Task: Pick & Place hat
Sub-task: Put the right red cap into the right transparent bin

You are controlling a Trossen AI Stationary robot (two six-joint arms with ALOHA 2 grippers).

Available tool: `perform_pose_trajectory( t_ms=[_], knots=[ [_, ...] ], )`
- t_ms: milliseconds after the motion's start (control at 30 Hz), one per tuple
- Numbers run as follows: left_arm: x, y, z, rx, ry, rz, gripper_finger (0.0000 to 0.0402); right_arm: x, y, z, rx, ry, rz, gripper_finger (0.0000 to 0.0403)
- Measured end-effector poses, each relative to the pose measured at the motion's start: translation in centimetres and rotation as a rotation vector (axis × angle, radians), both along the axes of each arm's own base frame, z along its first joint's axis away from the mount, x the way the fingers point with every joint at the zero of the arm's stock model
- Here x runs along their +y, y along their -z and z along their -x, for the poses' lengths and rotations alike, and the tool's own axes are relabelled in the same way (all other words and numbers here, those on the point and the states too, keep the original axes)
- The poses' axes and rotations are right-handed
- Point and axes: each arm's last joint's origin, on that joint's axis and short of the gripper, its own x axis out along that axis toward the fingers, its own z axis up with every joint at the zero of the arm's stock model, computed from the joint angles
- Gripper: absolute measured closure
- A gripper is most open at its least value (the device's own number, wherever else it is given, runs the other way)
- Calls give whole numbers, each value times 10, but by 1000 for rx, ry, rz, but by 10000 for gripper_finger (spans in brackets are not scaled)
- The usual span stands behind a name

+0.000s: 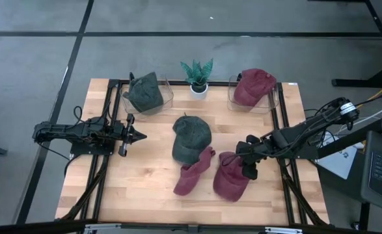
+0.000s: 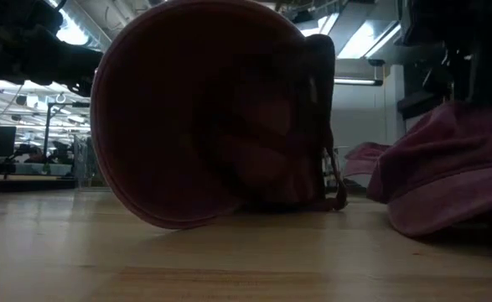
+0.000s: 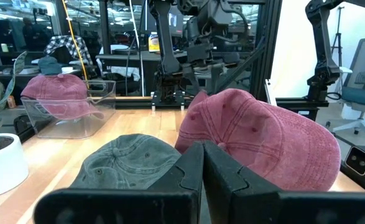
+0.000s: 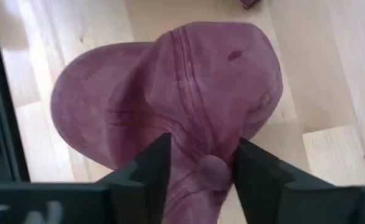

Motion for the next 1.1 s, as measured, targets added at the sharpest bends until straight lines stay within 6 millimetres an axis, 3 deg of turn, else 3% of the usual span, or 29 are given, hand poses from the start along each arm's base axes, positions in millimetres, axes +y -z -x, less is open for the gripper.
perform_pose_trajectory(
  t_ms=[133,300,700,1100],
  knots=[
    [0,0,0,0,0,0,396,0,-2,0,-27,-20,-2,189],
    [0,0,0,0,0,0,396,-3,-20,3,-128,-18,48,153],
    [0,0,0,0,0,0,396,-20,-16,12,-29,126,92,148],
    [0,0,0,0,0,0,396,-16,19,10,-52,61,-99,148]
  ],
)
